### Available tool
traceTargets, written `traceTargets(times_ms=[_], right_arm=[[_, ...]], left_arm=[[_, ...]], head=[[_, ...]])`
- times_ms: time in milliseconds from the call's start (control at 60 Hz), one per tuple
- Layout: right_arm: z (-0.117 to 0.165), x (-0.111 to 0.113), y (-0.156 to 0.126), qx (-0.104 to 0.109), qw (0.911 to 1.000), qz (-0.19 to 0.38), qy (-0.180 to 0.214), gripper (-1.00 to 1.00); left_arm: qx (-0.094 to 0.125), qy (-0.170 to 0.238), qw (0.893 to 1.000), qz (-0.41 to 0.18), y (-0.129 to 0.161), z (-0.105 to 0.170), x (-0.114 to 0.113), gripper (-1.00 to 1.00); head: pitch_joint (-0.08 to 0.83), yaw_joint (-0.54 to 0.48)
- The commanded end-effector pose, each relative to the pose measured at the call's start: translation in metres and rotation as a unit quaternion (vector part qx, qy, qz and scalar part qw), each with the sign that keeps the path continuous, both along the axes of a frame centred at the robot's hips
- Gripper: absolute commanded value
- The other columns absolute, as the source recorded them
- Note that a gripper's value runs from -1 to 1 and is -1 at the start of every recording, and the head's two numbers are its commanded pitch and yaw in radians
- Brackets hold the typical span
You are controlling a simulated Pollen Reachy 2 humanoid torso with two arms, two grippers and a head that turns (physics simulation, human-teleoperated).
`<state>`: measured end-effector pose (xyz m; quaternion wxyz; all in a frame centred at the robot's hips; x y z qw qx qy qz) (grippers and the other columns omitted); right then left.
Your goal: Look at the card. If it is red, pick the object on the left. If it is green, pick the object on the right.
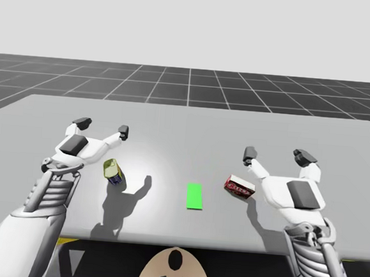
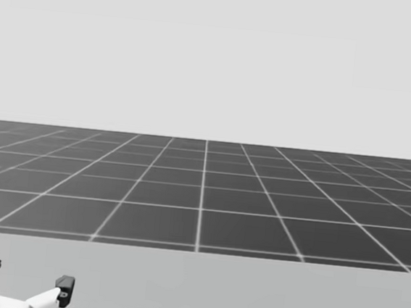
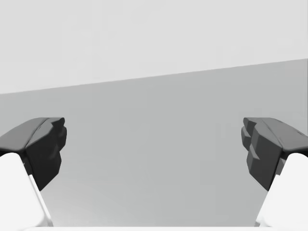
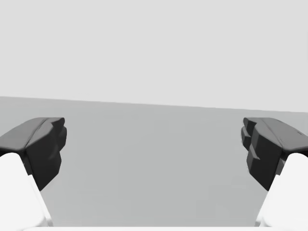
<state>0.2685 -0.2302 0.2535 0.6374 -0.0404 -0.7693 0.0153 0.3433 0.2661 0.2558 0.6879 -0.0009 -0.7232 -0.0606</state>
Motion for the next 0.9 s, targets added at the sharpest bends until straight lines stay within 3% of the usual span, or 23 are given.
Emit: traceTargets(times_ms=[17,50,117,583,900], right_arm=[[-0.0021,-0.0026,0.0028,0.024,0.9997,-0.001,-0.006,-1.00],[-0.0016,-0.0035,0.0032,0.010,0.9999,0.001,-0.013,-1.00],[-0.0003,-0.0030,0.0042,0.005,0.9999,-0.002,-0.012,-1.00],[-0.0014,-0.0007,0.0015,0.004,1.0000,-0.001,0.000,-1.00],[-0.0041,0.0005,0.0029,-0.004,1.0000,0.002,0.002,-1.00]], left_arm=[[0.002,-0.001,1.000,0.000,-0.0003,0.0001,-0.0003,-1.00],[0.003,-0.002,1.000,0.001,-0.0003,0.0000,-0.0003,-1.00],[0.003,-0.002,1.000,0.001,-0.0002,0.0000,-0.0005,-1.00],[0.014,0.001,1.000,-0.003,-0.0021,-0.0019,0.0005,-1.00],[0.019,0.002,1.000,-0.004,-0.0030,-0.0016,0.0004,-1.00]], head=[[0.020,0.00],[0.021,0.00],[0.036,0.00],[0.421,0.00],[0.615,-0.02]])
